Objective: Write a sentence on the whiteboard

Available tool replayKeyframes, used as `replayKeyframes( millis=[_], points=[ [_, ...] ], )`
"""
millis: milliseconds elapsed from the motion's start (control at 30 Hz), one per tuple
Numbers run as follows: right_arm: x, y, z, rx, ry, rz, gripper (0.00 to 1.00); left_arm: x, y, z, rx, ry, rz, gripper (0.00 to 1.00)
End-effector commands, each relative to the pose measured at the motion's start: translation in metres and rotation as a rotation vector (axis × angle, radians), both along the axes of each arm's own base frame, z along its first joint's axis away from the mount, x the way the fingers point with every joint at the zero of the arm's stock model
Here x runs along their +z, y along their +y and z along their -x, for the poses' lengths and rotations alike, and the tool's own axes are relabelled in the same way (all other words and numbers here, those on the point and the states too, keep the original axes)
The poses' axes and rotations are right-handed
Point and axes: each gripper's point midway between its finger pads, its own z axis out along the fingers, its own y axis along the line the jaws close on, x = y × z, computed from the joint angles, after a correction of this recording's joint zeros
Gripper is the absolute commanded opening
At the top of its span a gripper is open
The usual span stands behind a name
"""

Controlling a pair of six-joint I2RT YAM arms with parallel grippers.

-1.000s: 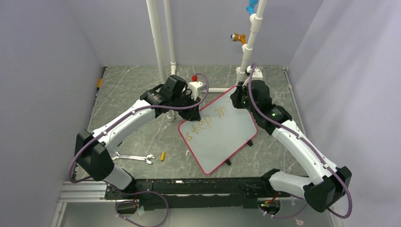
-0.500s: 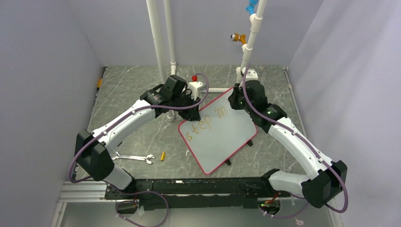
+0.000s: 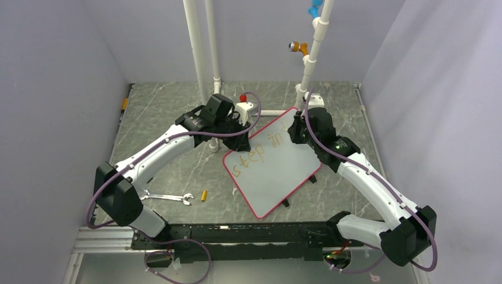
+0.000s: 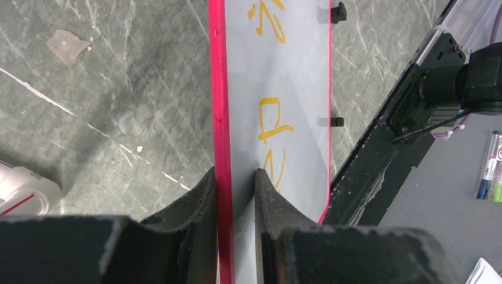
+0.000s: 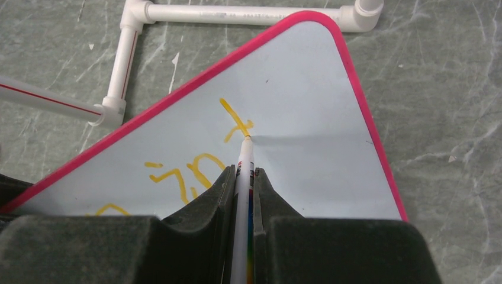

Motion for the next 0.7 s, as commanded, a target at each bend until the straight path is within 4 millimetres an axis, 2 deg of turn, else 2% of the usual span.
replayKeyframes(
  millis=[0,400,667],
  points=[
    [-0.007,0.002,0.008,0.020,0.019,-0.019,0.00,0.021,0.004,-0.016,-0.003,-0.155,-0.002,0.00],
    [-0.020,-0.007,0.020,0.006,0.044,-0.010,0.00,0.020,0.003,-0.016,-0.004,-0.153,-0.004,0.00],
    [-0.014,-0.013,0.015,-0.017,0.025,0.023,0.00,0.020,0.003,-0.015,-0.006,-0.155,-0.005,0.00]
  ],
)
